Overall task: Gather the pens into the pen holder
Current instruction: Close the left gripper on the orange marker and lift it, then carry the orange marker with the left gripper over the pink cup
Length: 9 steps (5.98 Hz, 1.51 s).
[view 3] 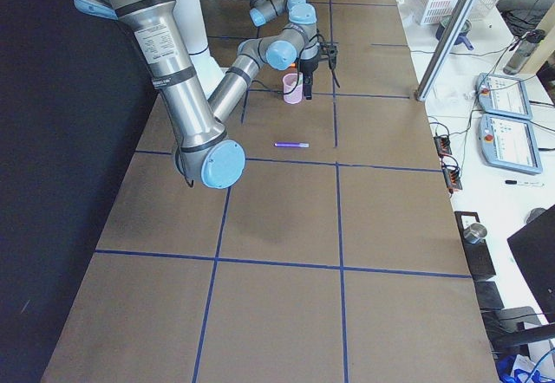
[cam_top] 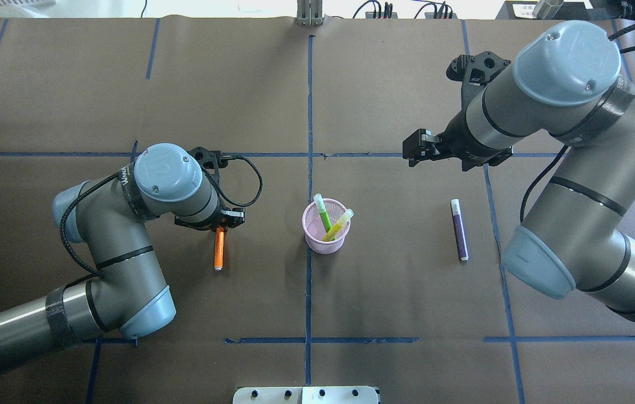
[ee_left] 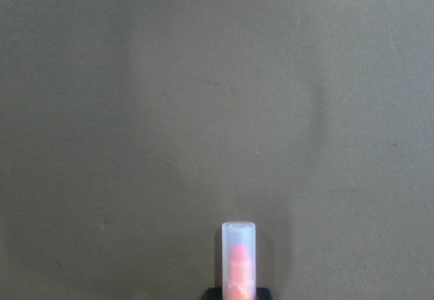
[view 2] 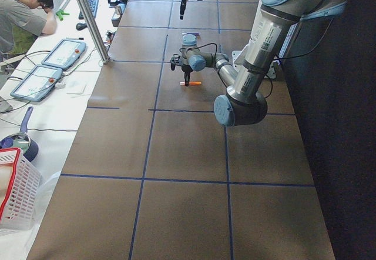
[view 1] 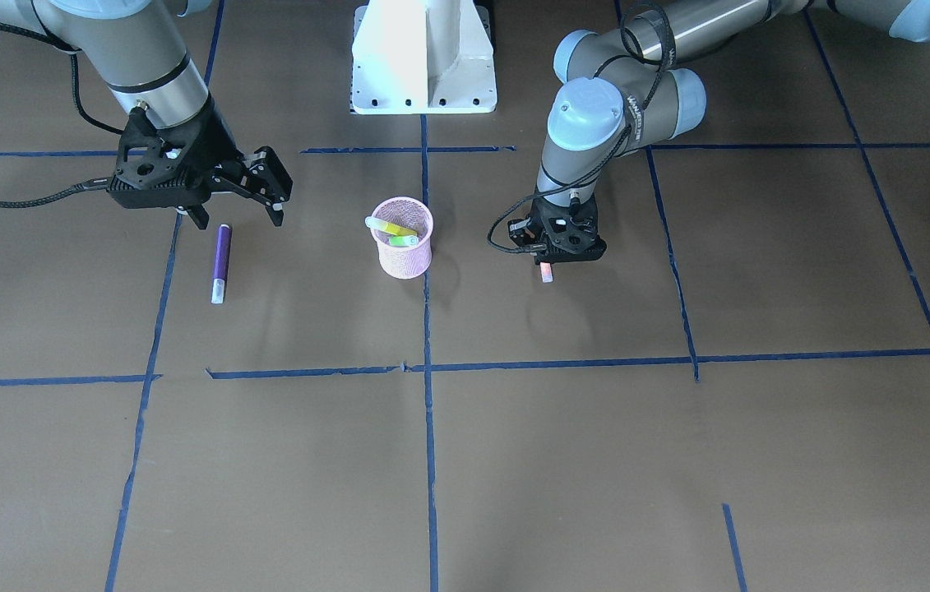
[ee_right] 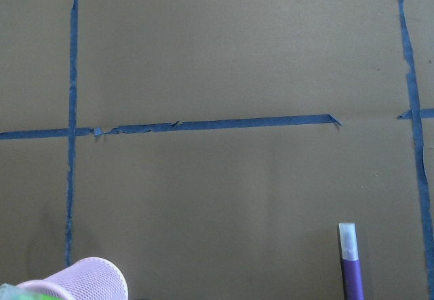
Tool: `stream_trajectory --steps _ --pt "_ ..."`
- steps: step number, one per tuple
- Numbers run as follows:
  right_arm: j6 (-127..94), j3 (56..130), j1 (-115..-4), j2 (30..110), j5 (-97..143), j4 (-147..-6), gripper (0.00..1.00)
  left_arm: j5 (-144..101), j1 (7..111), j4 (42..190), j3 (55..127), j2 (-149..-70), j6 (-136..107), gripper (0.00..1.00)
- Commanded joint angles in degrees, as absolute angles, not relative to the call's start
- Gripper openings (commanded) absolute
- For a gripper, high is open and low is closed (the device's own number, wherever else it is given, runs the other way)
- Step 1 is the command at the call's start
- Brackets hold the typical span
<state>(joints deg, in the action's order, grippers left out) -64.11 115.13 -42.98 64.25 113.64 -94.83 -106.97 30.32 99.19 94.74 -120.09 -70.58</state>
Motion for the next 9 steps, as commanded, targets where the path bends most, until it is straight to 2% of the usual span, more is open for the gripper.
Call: stream_trajectory --steps 1,5,9 --pt "-64.16 115.14 -42.98 64.25 113.64 -94.83 1.0 -104.7 30.85 99.14 99.11 -120.15 -71.1 0.0" --pt "-64.34 115.66 -43.07 64.25 113.64 -94.83 1.0 -88.99 29.28 99.67 112.91 -123.56 -70.67 0.0" --pt "-64.42 116.1 -43.07 64.25 113.64 -94.83 1.0 -67.12 19.35 101.06 110.49 -128.31 -69.79 0.0"
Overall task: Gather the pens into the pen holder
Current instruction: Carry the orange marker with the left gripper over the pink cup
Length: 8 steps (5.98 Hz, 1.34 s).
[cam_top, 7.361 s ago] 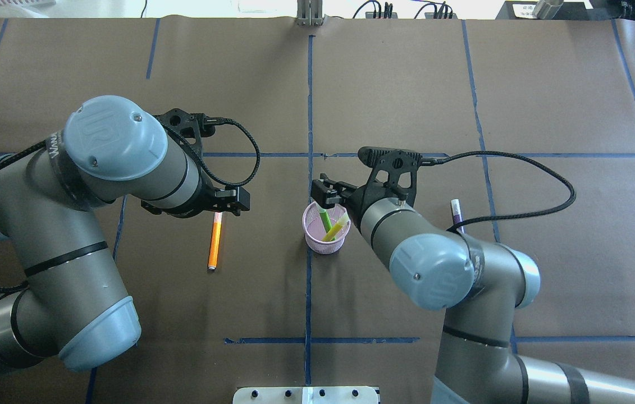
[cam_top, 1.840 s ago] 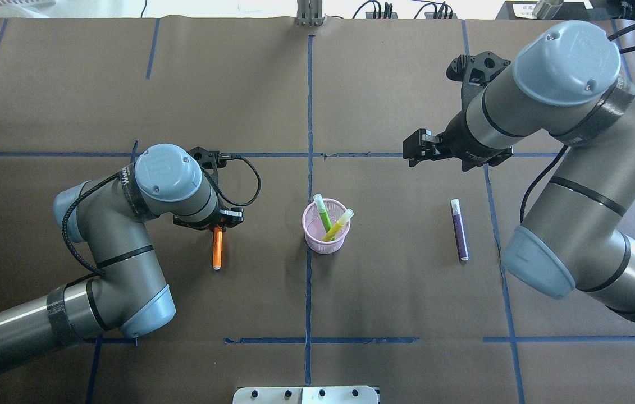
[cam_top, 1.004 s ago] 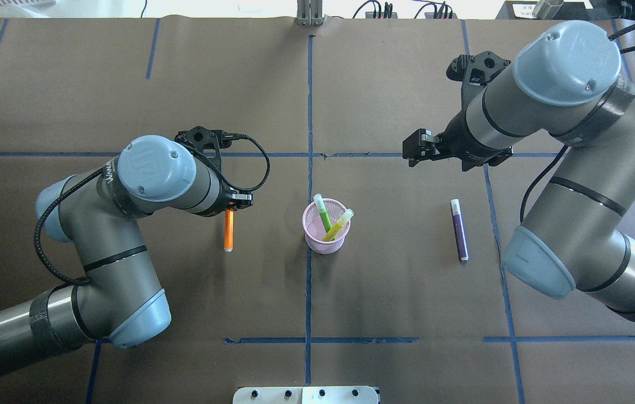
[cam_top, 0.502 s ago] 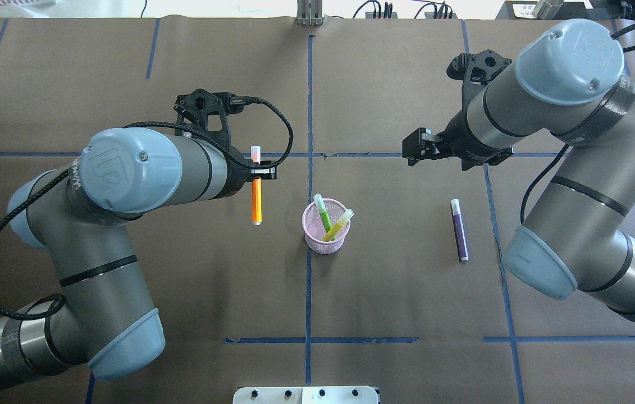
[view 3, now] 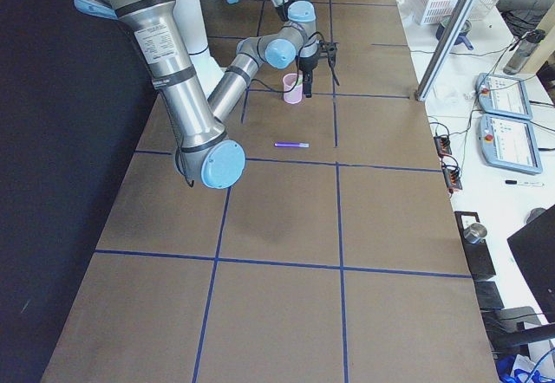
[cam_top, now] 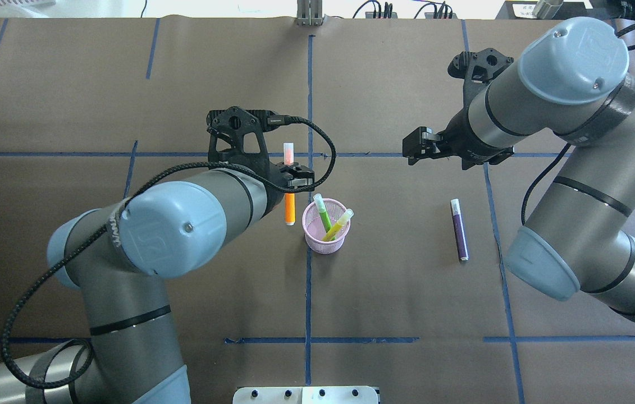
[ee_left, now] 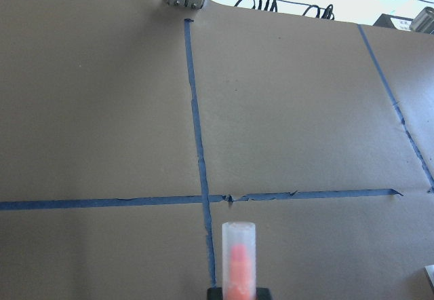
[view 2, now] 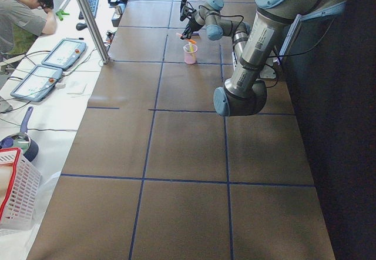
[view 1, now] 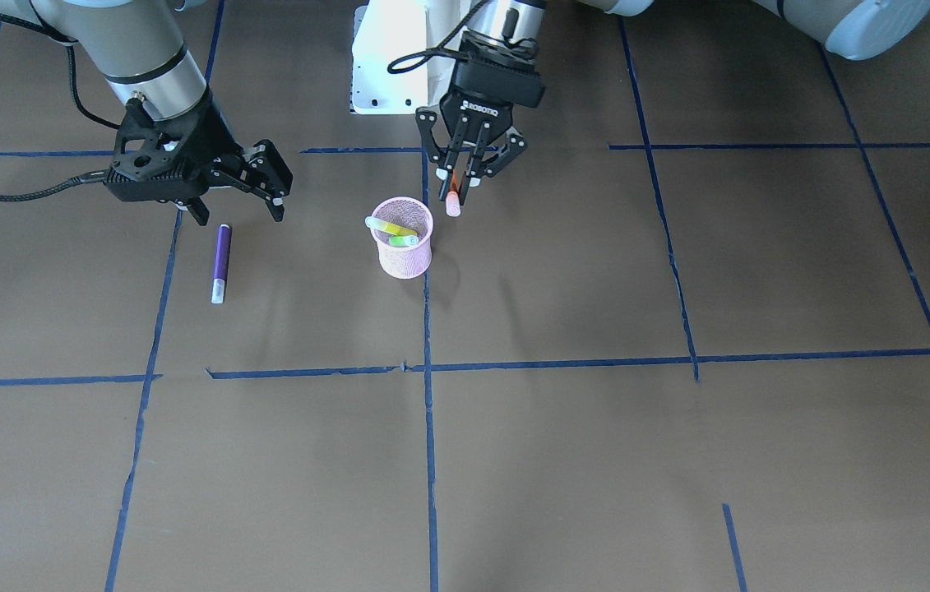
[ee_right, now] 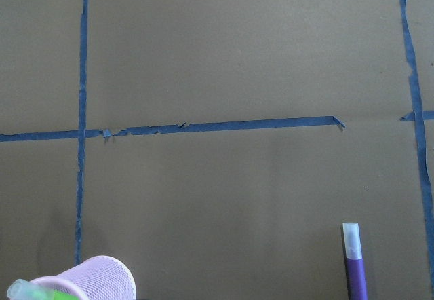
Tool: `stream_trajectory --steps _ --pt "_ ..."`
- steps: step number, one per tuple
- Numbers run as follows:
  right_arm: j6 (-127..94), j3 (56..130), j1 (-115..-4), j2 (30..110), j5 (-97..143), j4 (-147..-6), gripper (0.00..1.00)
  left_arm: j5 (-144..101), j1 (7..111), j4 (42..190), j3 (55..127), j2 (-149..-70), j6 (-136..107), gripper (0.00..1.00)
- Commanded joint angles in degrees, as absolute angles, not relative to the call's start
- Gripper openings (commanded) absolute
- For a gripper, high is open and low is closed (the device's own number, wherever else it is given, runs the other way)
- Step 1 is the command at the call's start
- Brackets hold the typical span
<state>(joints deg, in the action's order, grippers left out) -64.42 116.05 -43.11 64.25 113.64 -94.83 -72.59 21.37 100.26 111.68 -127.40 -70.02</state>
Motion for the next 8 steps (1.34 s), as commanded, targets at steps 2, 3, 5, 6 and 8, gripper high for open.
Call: stream_trajectory --steps 2,3,5,6,8 --pt "-64.42 116.1 -43.07 64.25 113.64 -94.83 1.0 -60.58 17.15 113.68 101.03 -128.41 -64.54 0.02" --pt "-64.42 116.02 -43.07 64.25 113.64 -94.83 1.0 -60.38 17.05 114.08 99.86 -128.32 -64.51 0.02" --pt "-64.42 116.02 -43.07 64.42 113.64 -94.83 1.0 -58.19 15.38 114.26 97.66 -128.93 -64.51 0.07" --pt "-64.42 116.02 -43.07 64.6 113.64 -94.83 1.0 -58.18 15.12 114.26 97.65 -129.54 -64.51 0.12" --pt "-64.42 116.02 -43.07 64.6 113.64 -94.83 1.0 -58.71 14.94 114.26 97.56 -130.34 -64.6 0.83"
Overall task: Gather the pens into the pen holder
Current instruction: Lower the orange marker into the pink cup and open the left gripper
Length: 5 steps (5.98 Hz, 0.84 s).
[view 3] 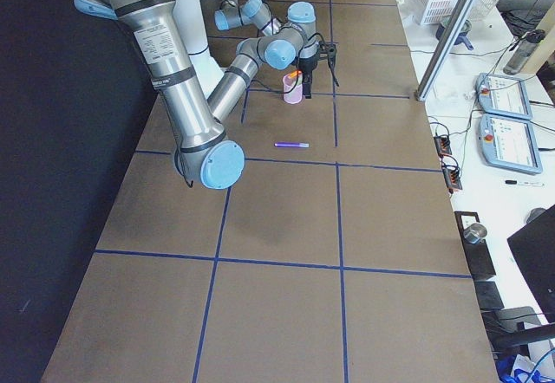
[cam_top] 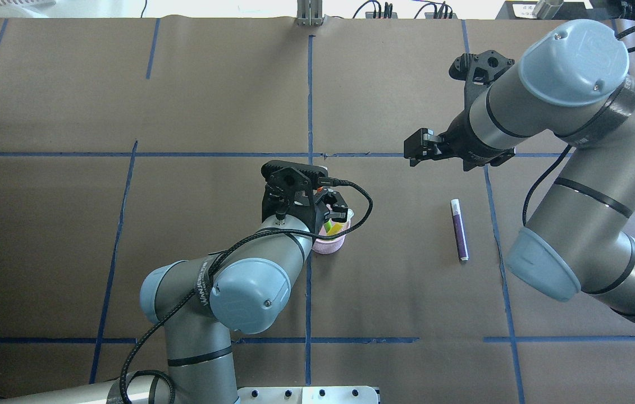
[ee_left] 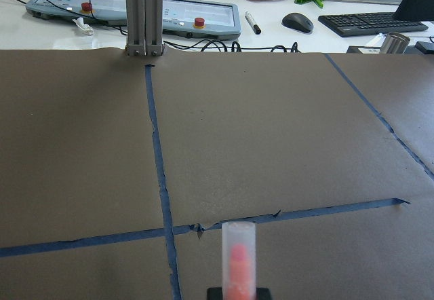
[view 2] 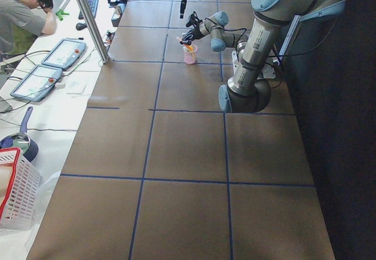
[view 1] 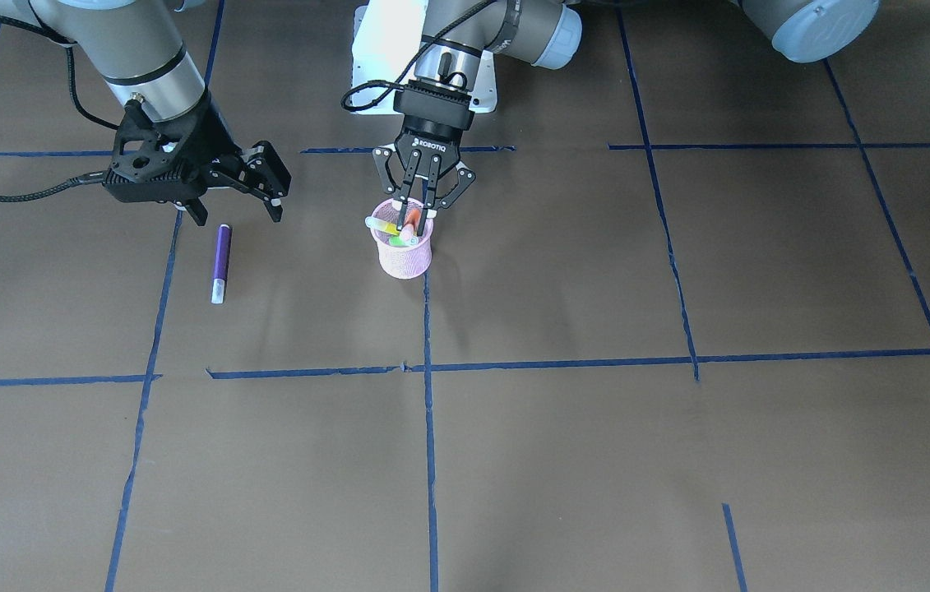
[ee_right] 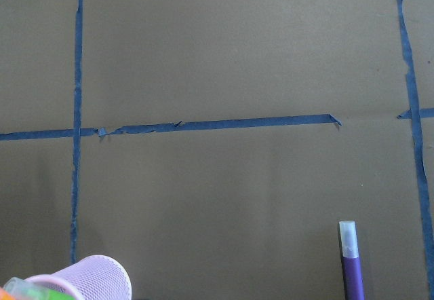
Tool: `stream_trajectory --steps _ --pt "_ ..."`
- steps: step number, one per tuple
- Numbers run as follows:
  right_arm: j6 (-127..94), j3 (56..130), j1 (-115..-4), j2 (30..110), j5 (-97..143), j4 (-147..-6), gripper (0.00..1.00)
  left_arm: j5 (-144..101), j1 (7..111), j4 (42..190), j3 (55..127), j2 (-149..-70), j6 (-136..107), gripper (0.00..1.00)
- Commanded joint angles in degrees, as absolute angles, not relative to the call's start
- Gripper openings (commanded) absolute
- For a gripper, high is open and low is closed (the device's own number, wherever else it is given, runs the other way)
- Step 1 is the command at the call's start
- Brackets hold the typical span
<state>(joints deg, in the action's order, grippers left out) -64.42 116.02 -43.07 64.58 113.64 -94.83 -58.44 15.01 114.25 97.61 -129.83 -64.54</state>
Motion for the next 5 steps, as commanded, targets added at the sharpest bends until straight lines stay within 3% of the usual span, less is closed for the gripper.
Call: stream_trajectory --steps 1,3,5 --pt "-64.42 116.02 -43.07 64.69 113.64 -94.83 1.0 -58.62 14.85 114.17 97.91 -130.52 -64.43 1.0" --pt "-64.42 116.02 -43.07 64.6 113.64 -94.83 1.0 -60.54 14.85 112.43 103.14 -130.0 -57.26 1.0" --pt "-64.42 115.93 -43.07 64.69 113.64 -94.83 1.0 -69.66 15.81 95.18 112.54 -129.9 -57.04 1.0"
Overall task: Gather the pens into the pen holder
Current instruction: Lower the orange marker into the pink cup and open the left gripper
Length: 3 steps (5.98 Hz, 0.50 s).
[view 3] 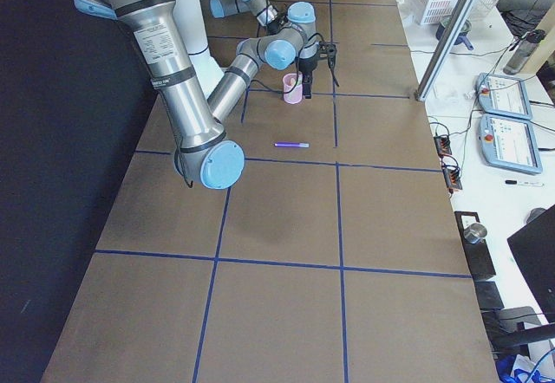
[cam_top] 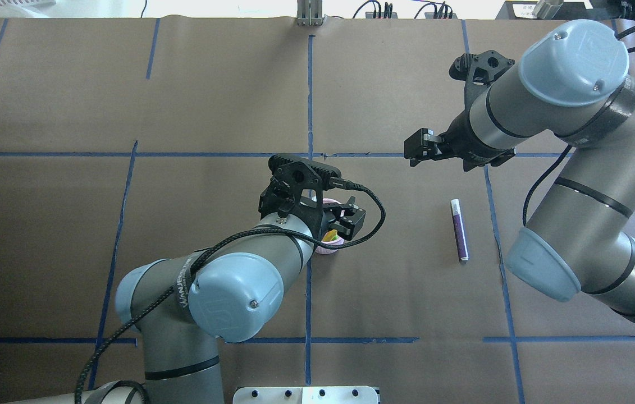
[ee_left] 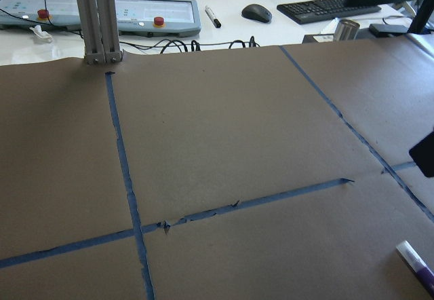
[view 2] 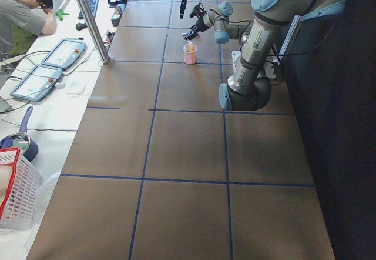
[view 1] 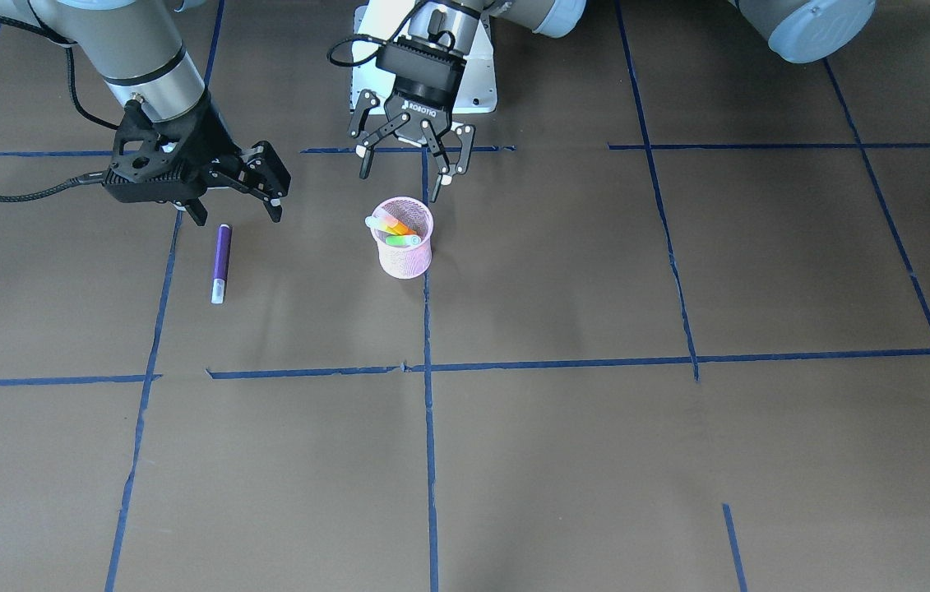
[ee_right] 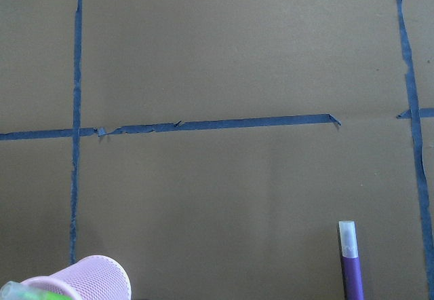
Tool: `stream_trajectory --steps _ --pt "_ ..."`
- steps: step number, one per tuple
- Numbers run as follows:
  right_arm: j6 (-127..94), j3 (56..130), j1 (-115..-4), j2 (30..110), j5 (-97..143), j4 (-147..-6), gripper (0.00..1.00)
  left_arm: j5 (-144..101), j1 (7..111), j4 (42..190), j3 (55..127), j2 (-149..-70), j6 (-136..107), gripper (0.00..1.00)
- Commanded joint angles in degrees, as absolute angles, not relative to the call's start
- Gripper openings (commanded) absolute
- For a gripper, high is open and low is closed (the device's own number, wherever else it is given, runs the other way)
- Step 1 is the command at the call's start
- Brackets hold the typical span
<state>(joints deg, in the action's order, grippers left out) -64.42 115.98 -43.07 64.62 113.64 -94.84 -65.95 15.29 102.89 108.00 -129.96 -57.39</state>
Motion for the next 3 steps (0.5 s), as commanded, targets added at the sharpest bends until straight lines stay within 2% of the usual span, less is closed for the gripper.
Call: stream_trajectory --steps 1,3 --pt "-64.42 115.58 -42.98 64.69 113.56 -94.75 1.0 -77.88 18.95 89.18 113.28 -129.9 -57.13 1.0" --pt "-63.9 113.83 -41.75 64.69 113.12 -94.22 1.0 -99.2 29.3 75.57 114.08 -129.47 -57.13 1.0"
